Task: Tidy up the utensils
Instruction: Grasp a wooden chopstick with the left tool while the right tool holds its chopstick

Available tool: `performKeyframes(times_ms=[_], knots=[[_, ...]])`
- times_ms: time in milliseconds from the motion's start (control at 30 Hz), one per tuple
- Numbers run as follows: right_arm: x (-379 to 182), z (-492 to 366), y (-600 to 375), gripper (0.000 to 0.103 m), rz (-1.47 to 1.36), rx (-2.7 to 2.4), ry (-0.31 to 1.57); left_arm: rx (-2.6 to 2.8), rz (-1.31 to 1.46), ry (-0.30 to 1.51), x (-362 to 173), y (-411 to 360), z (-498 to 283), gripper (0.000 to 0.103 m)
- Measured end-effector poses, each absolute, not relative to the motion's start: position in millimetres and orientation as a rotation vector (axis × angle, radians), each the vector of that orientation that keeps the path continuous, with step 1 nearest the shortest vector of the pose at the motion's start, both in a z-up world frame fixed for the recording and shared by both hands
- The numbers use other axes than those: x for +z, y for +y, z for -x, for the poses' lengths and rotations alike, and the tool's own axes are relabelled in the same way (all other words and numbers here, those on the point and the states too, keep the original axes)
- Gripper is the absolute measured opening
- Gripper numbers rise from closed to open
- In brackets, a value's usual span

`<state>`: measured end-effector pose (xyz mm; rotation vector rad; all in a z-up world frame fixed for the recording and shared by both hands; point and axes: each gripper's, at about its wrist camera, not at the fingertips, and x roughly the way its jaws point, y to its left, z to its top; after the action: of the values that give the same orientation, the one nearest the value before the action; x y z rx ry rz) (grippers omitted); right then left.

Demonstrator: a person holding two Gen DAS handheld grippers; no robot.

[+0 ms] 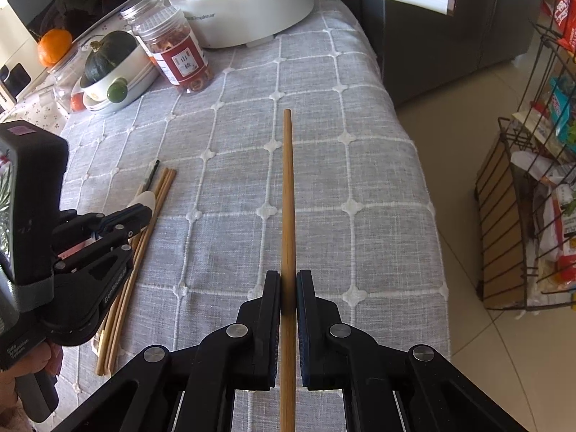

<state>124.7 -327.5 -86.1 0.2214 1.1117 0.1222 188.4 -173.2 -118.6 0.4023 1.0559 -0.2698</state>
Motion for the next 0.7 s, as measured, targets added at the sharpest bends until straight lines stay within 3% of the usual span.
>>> performKeyframes(times_ms=[233, 700], knots=[[-88.7, -125.8, -326.7, 0.006, -0.243, 0.131, 1.122, -0.316, -0.254, 1.11, -105.4, -161.6, -204.9, 0.002], [-89.7, -127.6, -331.2, 0.006, -0.261, 0.128, 1.123, -0.331, -0.084, 1.276, -129.3, -154.1, -244.6, 0.004]])
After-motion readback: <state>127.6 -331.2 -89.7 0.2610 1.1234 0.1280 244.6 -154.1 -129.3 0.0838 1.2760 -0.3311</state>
